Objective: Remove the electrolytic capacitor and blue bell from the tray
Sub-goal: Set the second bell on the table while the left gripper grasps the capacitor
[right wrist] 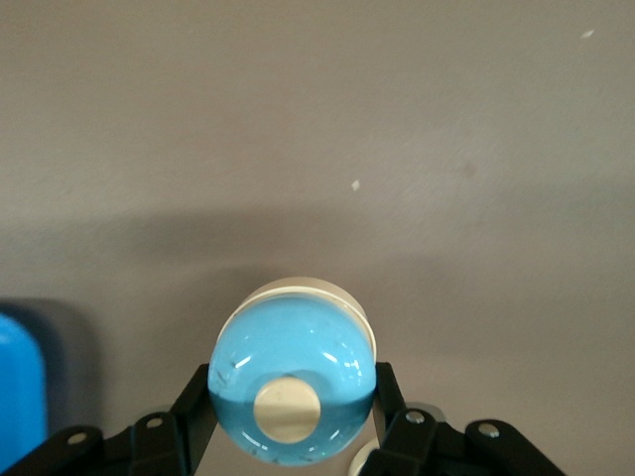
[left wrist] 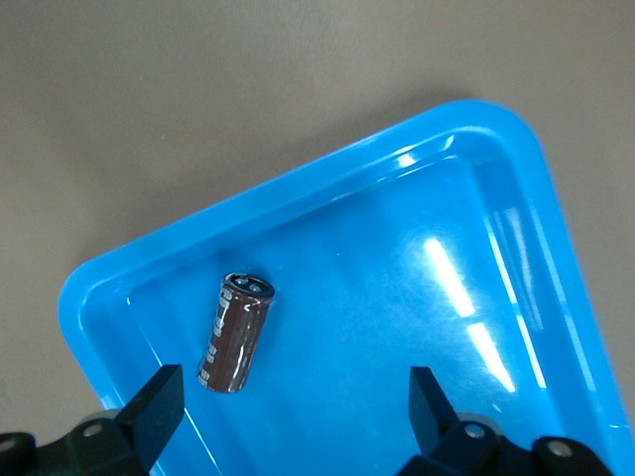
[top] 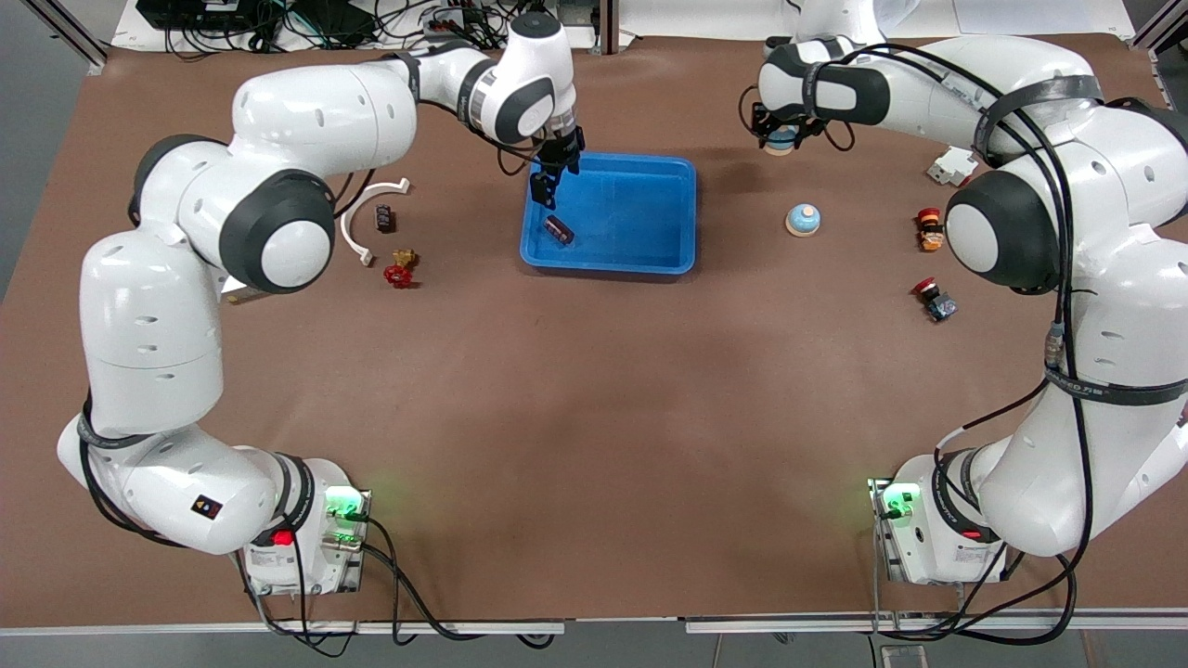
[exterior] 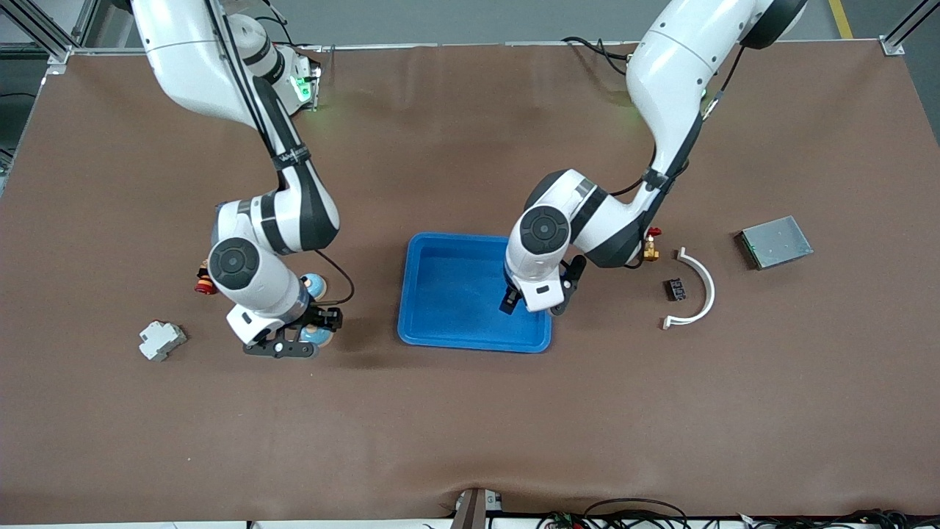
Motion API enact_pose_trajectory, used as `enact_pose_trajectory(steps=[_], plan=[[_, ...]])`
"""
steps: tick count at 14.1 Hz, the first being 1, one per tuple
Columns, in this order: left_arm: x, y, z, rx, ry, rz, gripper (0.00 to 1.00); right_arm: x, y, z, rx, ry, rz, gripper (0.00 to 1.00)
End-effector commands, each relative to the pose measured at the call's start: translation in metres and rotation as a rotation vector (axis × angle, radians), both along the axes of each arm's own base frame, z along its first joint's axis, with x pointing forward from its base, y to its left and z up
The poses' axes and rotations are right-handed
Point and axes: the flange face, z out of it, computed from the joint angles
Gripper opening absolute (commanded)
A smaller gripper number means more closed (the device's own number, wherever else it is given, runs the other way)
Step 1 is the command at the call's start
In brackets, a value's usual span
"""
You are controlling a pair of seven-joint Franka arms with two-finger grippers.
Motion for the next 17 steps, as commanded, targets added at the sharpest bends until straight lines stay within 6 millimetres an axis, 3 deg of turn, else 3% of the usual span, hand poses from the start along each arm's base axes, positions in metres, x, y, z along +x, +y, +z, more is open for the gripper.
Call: enact_pose_trajectory(steps=[1, 4, 9, 15, 16, 17], plan=[[-0.003, -0.005, -0.012, 0.025, -0.009, -0.008, 1.00, 0.001, -0.003, -0.018, 0.001, -0.009, 0.021, 0.00], [-0.005, -0.002, -0.036, 0.054, 0.009, -0.021, 1.00, 0.000, -0.016, -0.028, -0.003, -0.010, 0.031, 0.00], [-0.008, -0.004, -0.054, 0.069, 0.002, -0.033, 1.00, 0.000, -0.026, -0.057, -0.010, -0.044, 0.033, 0.00], [-0.017, -0.014, -0.064, 0.071, 0.003, -0.045, 1.00, 0.004, -0.050, -0.067, 0.022, -0.029, 0.064, 0.00], [-0.017, -0.014, -0.064, 0.071, 0.003, -0.044, 0.88, 0.004, -0.054, -0.069, 0.041, -0.025, 0.071, 0.00], [-0.017, -0.013, -0.064, 0.073, 0.002, -0.034, 0.68, 0.004, -0.059, -0.072, 0.050, -0.019, 0.076, 0.00]])
